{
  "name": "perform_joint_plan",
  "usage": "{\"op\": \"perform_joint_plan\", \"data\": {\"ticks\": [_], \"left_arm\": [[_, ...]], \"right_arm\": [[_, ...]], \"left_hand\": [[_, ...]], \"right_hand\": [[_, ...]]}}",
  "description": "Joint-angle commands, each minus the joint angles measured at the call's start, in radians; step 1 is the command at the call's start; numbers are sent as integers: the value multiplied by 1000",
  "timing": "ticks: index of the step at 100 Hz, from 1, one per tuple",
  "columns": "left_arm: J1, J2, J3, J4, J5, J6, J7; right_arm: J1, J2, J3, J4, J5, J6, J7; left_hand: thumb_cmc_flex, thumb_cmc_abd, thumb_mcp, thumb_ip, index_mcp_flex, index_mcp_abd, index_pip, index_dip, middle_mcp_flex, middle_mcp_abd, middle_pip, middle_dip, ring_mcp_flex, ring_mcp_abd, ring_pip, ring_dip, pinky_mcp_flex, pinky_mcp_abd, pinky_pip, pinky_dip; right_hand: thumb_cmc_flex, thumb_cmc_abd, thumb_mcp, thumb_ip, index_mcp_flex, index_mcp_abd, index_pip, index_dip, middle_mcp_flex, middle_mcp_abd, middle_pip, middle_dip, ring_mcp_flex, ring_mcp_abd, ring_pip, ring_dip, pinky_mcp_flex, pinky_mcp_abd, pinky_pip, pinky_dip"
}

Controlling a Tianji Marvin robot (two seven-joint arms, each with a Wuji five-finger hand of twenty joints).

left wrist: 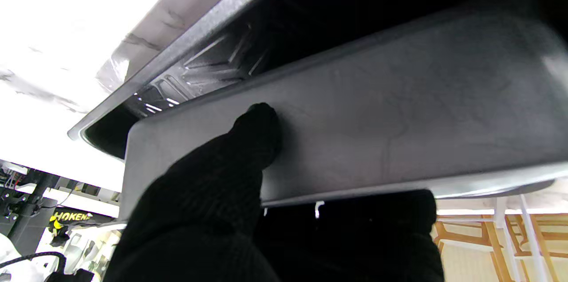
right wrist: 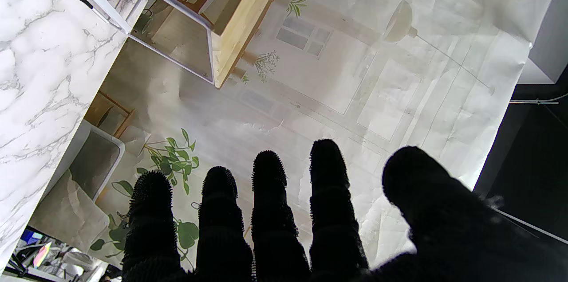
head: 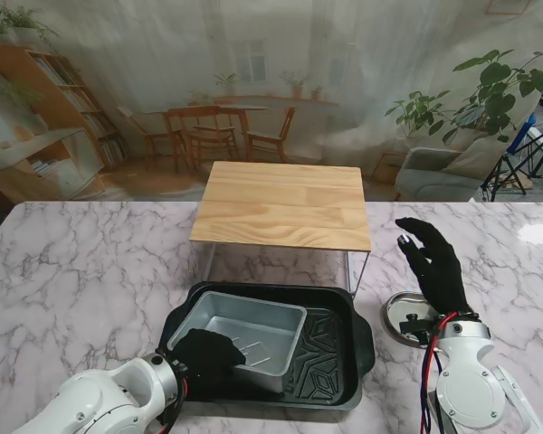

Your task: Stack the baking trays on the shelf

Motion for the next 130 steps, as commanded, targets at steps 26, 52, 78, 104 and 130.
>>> {"op": "perform_joint_plan", "data": {"ticks": [26,52,78,104,130], "left_arm": [[-35,5,33,23,-34,29,-45],[-41,7,36,25,-52,22,-58],[-15,4,-14,-16,-76,-22,-45],[-5,-3,-85,-81,-72,-86,-26],[23,-4,-120,-98,-78,-91,-27]], "right_arm": [[-2,-2,-2,4,1,11,1],[-2,-3,0,6,0,8,0],[-1,-3,2,11,1,2,1],[-2,-2,4,14,1,-1,1],[-3,-3,5,15,1,-3,-1]], "left_hand": [[-136,246,-338,157,-186,56,-154,-52,-181,84,-88,-51,-133,138,-78,-38,-29,-39,84,103],[-184,304,-541,162,-276,35,-194,-89,-337,66,-159,-91,-265,159,-177,-113,-123,-3,1,99],[-190,320,-572,164,-298,21,-194,-82,-370,52,-164,-96,-300,161,-196,-150,-168,24,-30,114],[-175,324,-573,167,-295,27,-193,-80,-356,55,-166,-93,-290,163,-189,-150,-166,26,-25,124],[-173,348,-580,165,-284,20,-187,-73,-351,45,-171,-90,-289,147,-193,-151,-186,42,-20,136]], "right_hand": [[12,13,8,-13,-16,-9,8,14,9,-3,18,2,19,-27,42,8,-9,-23,6,-10],[9,8,14,-13,-16,-8,8,14,8,-2,18,2,19,-27,43,8,-9,-22,5,-9],[8,7,15,-13,-16,-8,8,14,9,-4,18,2,19,-26,43,8,-8,-23,5,-8],[6,4,16,-13,-14,-7,7,15,10,-3,18,1,20,-27,43,8,-8,-25,5,-8],[5,5,17,-13,-14,-8,7,15,9,-3,18,2,20,-27,44,8,-8,-26,5,-7]]}}
